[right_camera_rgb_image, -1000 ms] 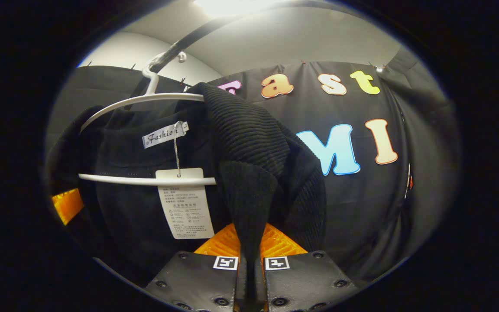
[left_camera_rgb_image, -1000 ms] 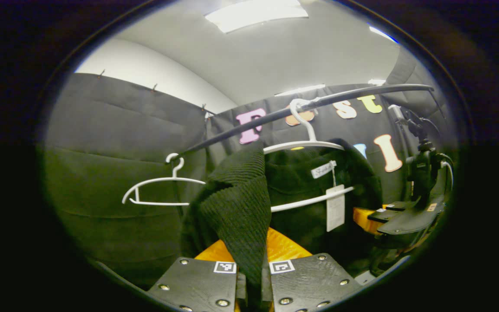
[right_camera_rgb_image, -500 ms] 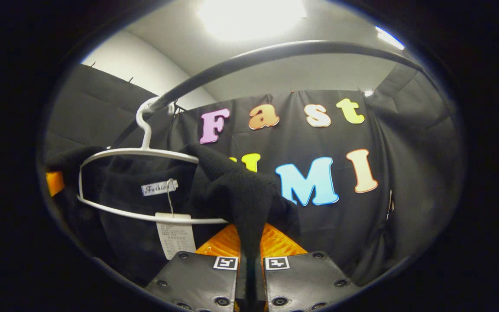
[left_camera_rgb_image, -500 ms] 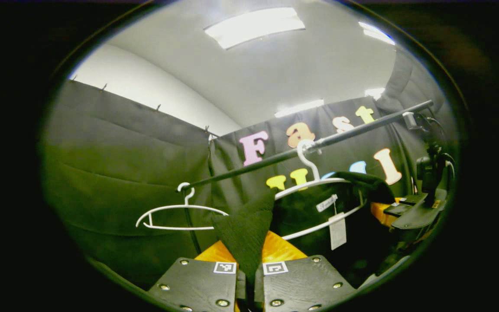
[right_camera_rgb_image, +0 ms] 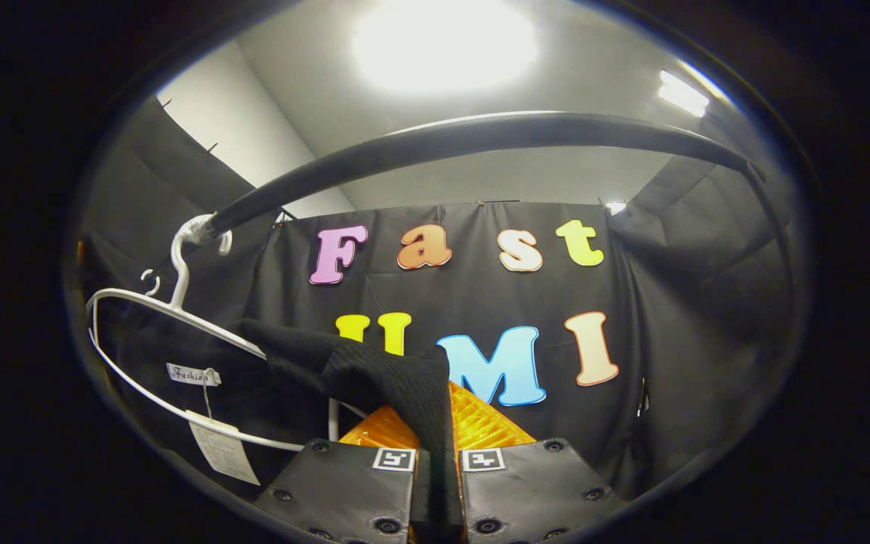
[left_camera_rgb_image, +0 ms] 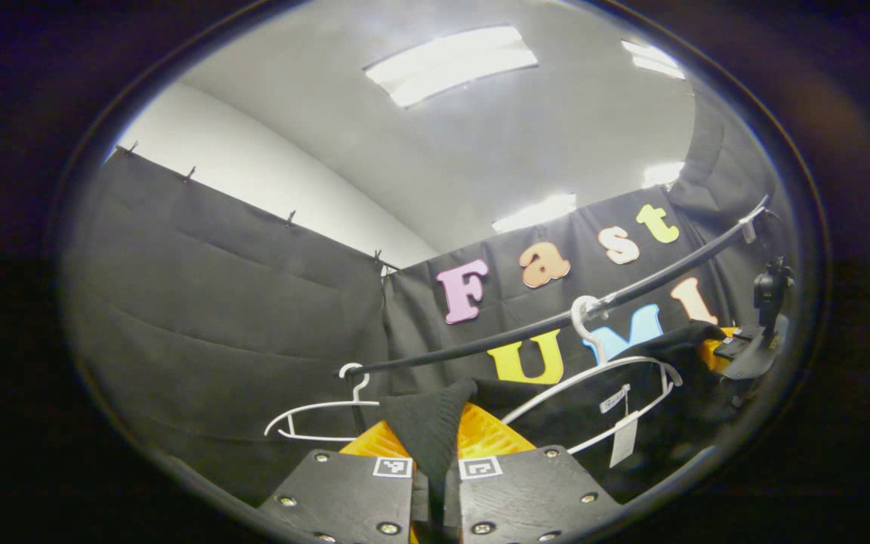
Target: Grasp the clothes on the hanger with both hands and then place them into the laundry hamper below.
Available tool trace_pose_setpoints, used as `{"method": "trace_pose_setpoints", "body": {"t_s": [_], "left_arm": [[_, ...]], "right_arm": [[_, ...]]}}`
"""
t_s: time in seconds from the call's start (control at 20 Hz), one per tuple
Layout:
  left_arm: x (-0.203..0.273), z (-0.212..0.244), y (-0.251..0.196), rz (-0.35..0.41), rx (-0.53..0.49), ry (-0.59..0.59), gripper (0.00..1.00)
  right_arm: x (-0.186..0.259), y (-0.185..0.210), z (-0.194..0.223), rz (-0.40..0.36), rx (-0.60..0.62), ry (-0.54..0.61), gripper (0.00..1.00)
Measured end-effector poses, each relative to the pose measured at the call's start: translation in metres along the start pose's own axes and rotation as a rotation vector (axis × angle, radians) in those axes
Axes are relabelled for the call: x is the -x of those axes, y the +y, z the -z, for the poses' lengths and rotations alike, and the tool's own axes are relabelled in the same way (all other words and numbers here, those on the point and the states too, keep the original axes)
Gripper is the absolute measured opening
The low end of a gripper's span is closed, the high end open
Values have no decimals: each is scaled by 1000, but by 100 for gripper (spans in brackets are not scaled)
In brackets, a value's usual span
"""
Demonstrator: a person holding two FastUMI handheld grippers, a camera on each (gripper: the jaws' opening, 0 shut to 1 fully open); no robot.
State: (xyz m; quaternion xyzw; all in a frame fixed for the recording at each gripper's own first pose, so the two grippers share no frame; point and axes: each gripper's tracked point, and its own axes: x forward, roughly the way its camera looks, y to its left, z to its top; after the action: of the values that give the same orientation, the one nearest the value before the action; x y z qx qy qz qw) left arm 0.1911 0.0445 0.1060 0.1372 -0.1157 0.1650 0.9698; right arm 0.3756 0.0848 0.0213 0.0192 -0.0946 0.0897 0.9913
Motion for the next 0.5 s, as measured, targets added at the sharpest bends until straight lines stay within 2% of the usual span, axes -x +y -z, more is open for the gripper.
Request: {"method": "trace_pose_setpoints", "body": {"t_s": [0.5], "left_arm": [[-39,42,25,56,-49,46,8]], "right_arm": [[-20,-7,25,-3,-10,59,8]]}}
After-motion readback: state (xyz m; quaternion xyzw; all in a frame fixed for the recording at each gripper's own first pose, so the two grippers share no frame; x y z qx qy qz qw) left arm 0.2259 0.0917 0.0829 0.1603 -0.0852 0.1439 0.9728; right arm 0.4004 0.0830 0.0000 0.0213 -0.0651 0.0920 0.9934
